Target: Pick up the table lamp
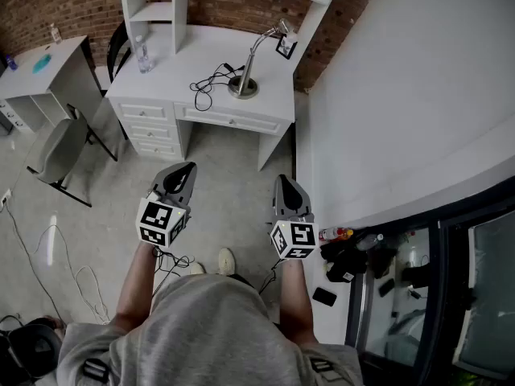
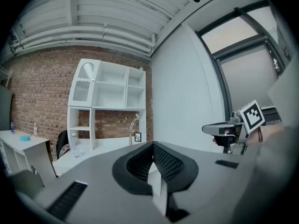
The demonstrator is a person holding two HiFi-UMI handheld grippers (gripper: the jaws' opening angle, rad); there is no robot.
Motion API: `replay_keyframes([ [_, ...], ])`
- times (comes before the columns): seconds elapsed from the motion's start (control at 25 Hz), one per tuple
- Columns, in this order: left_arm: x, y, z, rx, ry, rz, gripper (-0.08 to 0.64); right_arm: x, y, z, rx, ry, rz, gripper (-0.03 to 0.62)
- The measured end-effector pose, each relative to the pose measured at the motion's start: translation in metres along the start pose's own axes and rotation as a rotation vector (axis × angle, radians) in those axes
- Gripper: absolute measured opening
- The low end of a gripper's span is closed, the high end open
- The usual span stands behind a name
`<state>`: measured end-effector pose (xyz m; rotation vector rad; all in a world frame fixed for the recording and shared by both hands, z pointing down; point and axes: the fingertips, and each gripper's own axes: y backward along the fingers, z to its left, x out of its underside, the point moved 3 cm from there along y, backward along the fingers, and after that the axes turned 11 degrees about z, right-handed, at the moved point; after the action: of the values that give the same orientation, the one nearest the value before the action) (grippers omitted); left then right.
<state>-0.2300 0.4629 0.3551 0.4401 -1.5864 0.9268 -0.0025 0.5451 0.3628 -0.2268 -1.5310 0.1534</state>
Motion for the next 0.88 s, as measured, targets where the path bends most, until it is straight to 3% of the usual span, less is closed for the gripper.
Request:
replay_keyframes([
  [0.88,0.02,0.026,0.032,0.001,0.008,0.009,0.005,0.008,-0.006,0.049,-0.026,-0.012,0.001,0.023],
])
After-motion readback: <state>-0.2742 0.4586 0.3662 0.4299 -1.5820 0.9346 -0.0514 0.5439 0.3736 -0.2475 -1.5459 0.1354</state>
